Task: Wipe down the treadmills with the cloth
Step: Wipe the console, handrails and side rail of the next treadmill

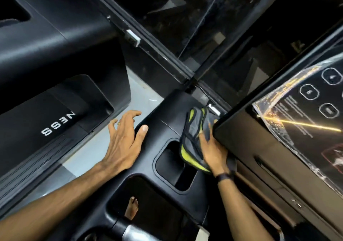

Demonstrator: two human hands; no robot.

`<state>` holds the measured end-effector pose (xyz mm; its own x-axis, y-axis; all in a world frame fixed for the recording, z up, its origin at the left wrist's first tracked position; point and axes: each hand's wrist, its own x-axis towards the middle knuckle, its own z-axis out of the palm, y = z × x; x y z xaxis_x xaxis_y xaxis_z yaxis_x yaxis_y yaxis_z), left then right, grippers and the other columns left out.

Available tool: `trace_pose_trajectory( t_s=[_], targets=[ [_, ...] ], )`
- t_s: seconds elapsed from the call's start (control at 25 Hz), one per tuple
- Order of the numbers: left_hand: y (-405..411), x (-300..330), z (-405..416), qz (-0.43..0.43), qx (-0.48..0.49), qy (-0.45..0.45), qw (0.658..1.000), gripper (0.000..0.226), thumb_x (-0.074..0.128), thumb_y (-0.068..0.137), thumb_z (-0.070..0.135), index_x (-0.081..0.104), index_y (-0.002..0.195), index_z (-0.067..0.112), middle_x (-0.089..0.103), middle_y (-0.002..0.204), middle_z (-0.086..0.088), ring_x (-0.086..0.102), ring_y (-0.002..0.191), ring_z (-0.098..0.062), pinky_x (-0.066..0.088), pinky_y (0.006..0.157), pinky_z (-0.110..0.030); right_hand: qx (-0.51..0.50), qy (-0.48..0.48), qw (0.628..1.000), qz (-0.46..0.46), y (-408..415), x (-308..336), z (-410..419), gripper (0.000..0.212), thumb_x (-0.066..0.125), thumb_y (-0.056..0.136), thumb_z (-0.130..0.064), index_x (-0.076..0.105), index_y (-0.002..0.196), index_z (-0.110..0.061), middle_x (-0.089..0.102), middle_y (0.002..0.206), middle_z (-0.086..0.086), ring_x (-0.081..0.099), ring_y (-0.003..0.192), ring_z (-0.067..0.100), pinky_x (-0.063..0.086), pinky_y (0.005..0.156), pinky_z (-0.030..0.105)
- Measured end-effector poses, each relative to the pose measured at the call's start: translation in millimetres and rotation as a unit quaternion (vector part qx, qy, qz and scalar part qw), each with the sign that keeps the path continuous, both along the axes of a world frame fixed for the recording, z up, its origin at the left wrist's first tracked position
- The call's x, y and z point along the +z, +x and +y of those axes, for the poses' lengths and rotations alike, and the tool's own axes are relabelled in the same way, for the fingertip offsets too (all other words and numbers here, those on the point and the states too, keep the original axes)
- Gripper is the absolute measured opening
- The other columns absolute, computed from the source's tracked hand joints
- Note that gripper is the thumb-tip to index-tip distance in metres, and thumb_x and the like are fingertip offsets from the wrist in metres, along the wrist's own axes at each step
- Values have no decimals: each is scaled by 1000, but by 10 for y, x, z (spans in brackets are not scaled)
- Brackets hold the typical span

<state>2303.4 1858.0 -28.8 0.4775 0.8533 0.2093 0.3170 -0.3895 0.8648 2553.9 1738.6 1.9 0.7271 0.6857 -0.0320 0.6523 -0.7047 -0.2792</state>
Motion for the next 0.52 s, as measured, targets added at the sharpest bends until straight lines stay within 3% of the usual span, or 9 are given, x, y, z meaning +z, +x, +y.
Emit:
trace_pose_trajectory(
  t_s=[0.04, 0.08, 0.2, 0.24, 0.32, 0.4, 0.44, 0.52],
  targets=[
    [2, -7, -5, 1, -6, 3, 1000, 42, 29, 100, 48, 37, 134, 24, 50, 122, 7, 49, 113, -9, 15, 115, -45, 13, -19, 998, -52, -240, 5, -224, 60, 42, 102, -43, 35, 156, -18, 41, 157, 14, 45, 138, 39, 34, 112, 49],
    [5, -22, -9, 4, -14, 10, 1000, 42, 30, 100, 48, 37, 134, 24, 50, 124, 6, 50, 113, -9, 15, 115, -45, 43, -39, 994, -97, -486, -12, -434, 62, 37, 99, -46, 38, 154, -19, 42, 156, 14, 45, 137, 41, 33, 112, 55],
    [12, -57, 3, 10, -31, 38, 999, 41, 30, 101, 46, 39, 134, 22, 48, 130, 7, 51, 117, -11, 14, 116, -47, 71, -73, 992, -78, -1003, -72, -896, 71, 19, 93, -56, 24, 159, -30, 8, 168, -3, 2, 156, 30, -1, 122, 59],
    [9, -52, 8, 9, -29, 41, 999, 41, 30, 101, 45, 39, 133, 22, 48, 130, 7, 50, 116, -11, 15, 116, -47, 64, -84, 992, -64, -952, -52, -881, 72, 15, 92, -57, 21, 160, -32, 4, 168, -6, -2, 156, 26, -3, 123, 58],
    [1, -49, 4, 8, -31, 41, 999, 42, 29, 101, 46, 40, 133, 21, 49, 130, 7, 49, 115, -11, 15, 116, -48, 52, -78, 992, -80, -704, -13, -635, 72, 16, 94, -57, 24, 159, -29, 15, 168, 0, 13, 154, 30, 8, 123, 57],
    [6, -31, -6, 9, -41, 45, 998, 43, 29, 101, 47, 41, 133, 21, 49, 129, 7, 49, 114, -10, 16, 116, -49, 5, -45, 999, -22, -435, 104, -236, 63, 28, 101, -52, 28, 159, -26, 31, 163, 7, 34, 146, 34, 23, 119, 51],
    [15, -22, -12, 12, -48, 46, 998, 43, 29, 101, 47, 41, 133, 21, 49, 129, 7, 49, 114, -10, 16, 116, -49, -7, -25, 999, 29, -355, 155, -107, 60, 34, 104, -49, 26, 159, -26, 33, 162, 8, 36, 145, 34, 26, 118, 47],
    [10, -28, -42, 14, -58, 46, 997, 42, 29, 101, 46, 40, 133, 22, 49, 129, 7, 48, 115, -8, 16, 116, -49, -7, -22, 999, 31, -401, 159, -141, 62, 35, 104, -50, 24, 160, -25, 29, 164, 7, 30, 148, 32, 21, 120, 46]
  ],
)
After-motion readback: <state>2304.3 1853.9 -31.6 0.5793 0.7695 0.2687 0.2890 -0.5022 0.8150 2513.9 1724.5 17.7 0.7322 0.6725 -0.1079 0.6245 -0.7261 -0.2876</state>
